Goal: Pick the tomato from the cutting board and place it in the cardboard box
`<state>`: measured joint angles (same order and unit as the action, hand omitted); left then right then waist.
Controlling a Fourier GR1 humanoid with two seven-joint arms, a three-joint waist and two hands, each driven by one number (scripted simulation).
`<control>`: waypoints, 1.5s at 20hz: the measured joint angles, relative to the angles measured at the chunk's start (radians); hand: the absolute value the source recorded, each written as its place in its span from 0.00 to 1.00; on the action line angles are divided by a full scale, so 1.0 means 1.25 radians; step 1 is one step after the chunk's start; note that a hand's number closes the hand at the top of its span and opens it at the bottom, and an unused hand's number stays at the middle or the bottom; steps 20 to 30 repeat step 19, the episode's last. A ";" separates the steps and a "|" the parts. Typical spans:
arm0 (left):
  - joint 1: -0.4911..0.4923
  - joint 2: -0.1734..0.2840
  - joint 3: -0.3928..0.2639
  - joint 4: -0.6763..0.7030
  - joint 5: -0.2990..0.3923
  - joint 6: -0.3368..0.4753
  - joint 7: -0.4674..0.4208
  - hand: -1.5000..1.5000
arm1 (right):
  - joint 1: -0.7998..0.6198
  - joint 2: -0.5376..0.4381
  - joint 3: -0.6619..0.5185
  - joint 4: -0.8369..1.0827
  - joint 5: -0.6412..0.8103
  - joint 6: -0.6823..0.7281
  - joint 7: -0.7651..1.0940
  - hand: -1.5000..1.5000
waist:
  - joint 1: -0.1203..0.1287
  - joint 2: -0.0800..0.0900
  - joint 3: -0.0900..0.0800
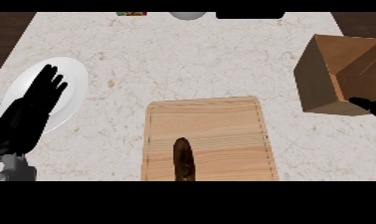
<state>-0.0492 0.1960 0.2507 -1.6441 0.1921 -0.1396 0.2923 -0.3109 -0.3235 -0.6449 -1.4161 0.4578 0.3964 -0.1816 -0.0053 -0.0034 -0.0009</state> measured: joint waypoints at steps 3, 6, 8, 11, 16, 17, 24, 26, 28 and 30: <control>0.013 -0.003 -0.001 -0.011 0.001 -0.001 0.000 0.50 | 0.000 -0.041 -0.062 0.043 -0.075 0.033 -0.001 0.00 | 0.002 0.001 0.000; 0.006 -0.010 -0.009 -0.016 -0.006 0.007 0.006 0.50 | -0.010 -0.106 -0.113 0.111 -0.135 0.073 0.003 0.00 | 0.003 0.002 0.001; -0.004 -0.002 -0.003 -0.011 0.002 0.002 0.013 0.50 | -0.011 -0.146 -0.140 0.161 -0.169 0.096 -0.007 0.00 | 0.003 0.002 0.001; -0.005 -0.008 -0.009 -0.009 -0.005 0.005 0.005 0.50 | -0.010 -0.223 -0.171 0.245 -0.210 0.142 -0.037 0.00 | 0.005 0.003 0.001; 0.012 -0.024 -0.023 -0.019 -0.017 0.011 -0.002 0.50 | -0.009 -0.332 -0.166 0.409 -0.216 0.177 -0.154 0.00 | 0.008 0.004 0.001; 0.012 -0.015 -0.014 -0.020 -0.008 0.002 0.001 0.50 | -0.011 -0.351 -0.163 0.436 -0.216 0.183 -0.170 0.00 | 0.009 0.004 0.001; 0.008 -0.018 -0.017 -0.021 -0.006 0.003 0.005 0.50 | -0.023 -0.387 -0.147 0.500 -0.206 0.177 -0.213 0.00 | 0.011 0.005 0.002; 0.008 -0.018 -0.017 -0.021 -0.006 0.003 0.005 0.50 | -0.023 -0.387 -0.147 0.500 -0.206 0.177 -0.213 0.00 | 0.011 0.005 0.002; 0.008 -0.018 -0.017 -0.021 -0.006 0.003 0.005 0.50 | -0.023 -0.387 -0.147 0.500 -0.206 0.177 -0.213 0.00 | 0.011 0.005 0.002; 0.008 -0.018 -0.017 -0.021 -0.006 0.003 0.005 0.50 | -0.023 -0.387 -0.147 0.500 -0.206 0.177 -0.213 0.00 | 0.011 0.005 0.002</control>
